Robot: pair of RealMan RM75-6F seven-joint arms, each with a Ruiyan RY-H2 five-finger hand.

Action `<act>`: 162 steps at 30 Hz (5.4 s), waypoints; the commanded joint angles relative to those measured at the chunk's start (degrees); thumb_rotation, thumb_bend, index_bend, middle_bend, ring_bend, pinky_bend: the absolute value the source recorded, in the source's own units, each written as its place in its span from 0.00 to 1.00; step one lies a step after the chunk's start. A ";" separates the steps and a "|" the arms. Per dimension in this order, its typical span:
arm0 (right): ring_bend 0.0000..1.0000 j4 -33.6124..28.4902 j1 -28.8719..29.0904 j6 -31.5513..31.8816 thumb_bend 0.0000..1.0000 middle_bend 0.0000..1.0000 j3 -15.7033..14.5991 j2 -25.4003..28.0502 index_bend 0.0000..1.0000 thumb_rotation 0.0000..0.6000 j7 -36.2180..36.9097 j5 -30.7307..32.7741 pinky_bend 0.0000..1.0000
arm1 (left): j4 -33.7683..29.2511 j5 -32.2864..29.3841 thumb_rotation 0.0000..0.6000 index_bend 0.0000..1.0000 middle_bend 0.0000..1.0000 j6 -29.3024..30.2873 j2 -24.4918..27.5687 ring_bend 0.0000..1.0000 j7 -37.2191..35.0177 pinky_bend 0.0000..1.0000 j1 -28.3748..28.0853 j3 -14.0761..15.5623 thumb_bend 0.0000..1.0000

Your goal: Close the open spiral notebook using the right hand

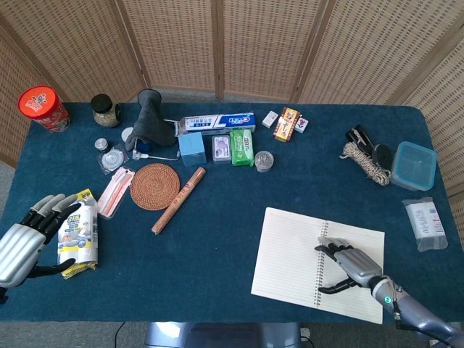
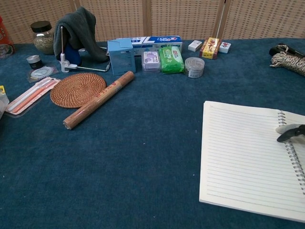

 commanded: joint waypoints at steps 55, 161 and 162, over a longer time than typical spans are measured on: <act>0.00 39.71 -29.23 45.33 0.18 0.00 -5.44 -10.71 0.00 1.00 10.54 -16.33 0.00 | -1.45 -0.22 1.00 0.00 0.00 -3.00 -1.69 0.00 2.19 0.06 -2.08 -0.21 0.00; 0.00 32.09 -18.43 55.84 0.11 0.00 8.84 -30.02 0.00 1.00 18.21 -17.10 0.00 | 0.73 0.07 1.00 0.00 0.00 0.76 -1.69 0.00 -1.81 0.06 -0.77 0.20 0.01; 0.00 31.70 -18.15 55.55 0.10 0.00 9.05 -30.02 0.00 1.00 17.88 -17.01 0.00 | 0.78 0.04 1.00 0.00 0.00 0.80 -1.70 0.00 -1.85 0.06 -0.73 0.20 0.01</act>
